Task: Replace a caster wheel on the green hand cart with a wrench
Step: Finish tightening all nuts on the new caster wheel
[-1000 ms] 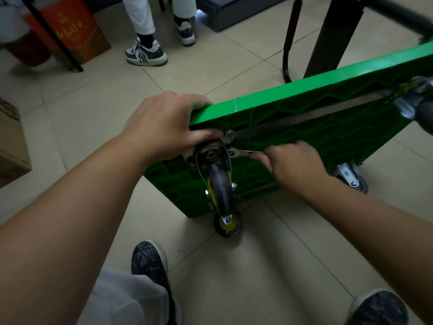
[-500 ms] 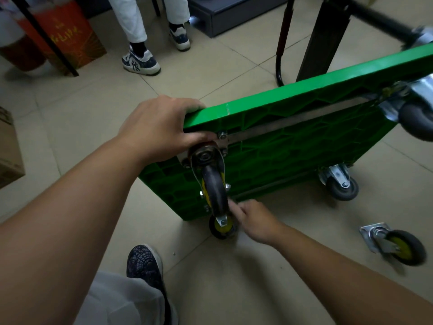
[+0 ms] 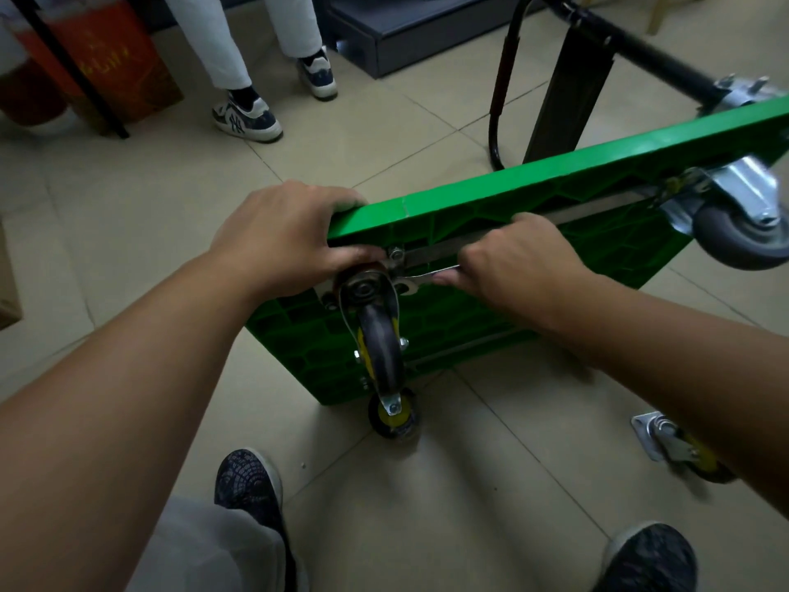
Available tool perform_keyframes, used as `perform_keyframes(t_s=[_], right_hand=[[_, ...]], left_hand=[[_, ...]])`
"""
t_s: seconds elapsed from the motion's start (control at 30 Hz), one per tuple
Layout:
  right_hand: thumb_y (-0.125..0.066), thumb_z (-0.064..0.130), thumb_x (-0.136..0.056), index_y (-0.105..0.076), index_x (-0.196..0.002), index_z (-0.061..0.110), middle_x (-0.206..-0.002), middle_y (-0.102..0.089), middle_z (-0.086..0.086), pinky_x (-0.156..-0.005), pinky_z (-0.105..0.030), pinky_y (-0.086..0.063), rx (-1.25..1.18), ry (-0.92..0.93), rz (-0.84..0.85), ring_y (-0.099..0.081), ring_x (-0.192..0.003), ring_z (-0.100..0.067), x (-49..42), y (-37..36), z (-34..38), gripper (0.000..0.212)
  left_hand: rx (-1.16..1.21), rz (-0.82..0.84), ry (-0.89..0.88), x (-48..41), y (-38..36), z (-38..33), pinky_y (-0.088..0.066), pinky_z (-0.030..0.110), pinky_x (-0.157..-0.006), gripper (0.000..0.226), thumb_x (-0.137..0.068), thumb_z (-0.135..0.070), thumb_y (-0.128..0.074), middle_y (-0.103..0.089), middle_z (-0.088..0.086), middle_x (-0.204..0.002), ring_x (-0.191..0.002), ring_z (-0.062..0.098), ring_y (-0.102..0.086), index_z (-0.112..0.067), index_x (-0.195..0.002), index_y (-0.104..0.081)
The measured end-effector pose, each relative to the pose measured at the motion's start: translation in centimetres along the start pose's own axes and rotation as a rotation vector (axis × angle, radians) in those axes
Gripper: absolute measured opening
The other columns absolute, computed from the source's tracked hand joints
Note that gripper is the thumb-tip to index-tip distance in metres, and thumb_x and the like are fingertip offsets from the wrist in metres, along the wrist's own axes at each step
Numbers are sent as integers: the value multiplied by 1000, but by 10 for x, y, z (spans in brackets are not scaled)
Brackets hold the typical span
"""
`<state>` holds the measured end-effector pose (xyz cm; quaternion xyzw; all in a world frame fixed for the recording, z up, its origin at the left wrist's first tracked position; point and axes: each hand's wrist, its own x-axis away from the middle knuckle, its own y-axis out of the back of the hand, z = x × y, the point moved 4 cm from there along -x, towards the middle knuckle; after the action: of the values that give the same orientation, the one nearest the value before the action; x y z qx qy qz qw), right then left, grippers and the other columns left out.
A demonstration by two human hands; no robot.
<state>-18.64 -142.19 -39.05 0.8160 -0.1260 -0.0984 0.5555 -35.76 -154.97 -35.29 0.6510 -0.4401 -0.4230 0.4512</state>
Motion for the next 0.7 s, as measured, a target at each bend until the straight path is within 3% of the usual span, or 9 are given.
perform_keyframes(t_s=[0.23,0.37,0.47,0.57,0.63,0.7], right_hand=[[-25,56,-104,-40,-68,23,-56,-43,5,-66,-33,-26,83,90,-82,-38,-49,-14,-8,-4,8,51],[-29,56,-101,-58,-75,22,-68,-67,0,-65,-33,-28,73,14,-158,-63,-62,-21,-2,-24,8,52],[-38,57,-98,-54,-62,22,-58,-65,-7,-65,-33,-36,-82,-146,-167,-62,-53,-24,3,-56,11,52],[-27,61,-100,-45,-61,23,-51,-55,-5,-66,-35,-42,-275,-284,-202,-55,-47,-25,11,-76,24,57],[-24,61,-100,-46,-69,21,-59,-49,-1,-64,-35,-37,-429,-403,-96,-52,-54,-26,18,-87,35,56],[-31,58,-101,-43,-68,19,-62,-45,1,-60,-34,-29,-832,-524,6,-41,-56,-25,19,-101,66,53]], left_hand=[[-14,6,2,0,-1,-1,-40,35,-66,48,-85,-64,-66,-73,-4,-97,-85,26,-63,-35,-123,-67],[-11,-3,-3,0,-1,0,-40,35,-66,49,-85,-64,-66,-74,-4,-98,-86,26,-64,-35,-125,-67],[-6,-2,-6,-1,-2,1,-41,35,-66,49,-86,-64,-66,-74,-5,-97,-84,24,-63,-35,-125,-67],[2,-1,-4,-1,-2,2,-38,34,-63,48,-86,-64,-67,-73,-6,-94,-80,22,-62,-35,-125,-67],[11,-1,-8,-1,-2,2,-37,33,-61,47,-86,-62,-67,-73,-7,-92,-77,21,-61,-35,-125,-67],[12,2,-18,-1,-2,1,-35,32,-60,48,-86,-62,-67,-72,-7,-91,-76,19,-61,-35,-126,-67]])
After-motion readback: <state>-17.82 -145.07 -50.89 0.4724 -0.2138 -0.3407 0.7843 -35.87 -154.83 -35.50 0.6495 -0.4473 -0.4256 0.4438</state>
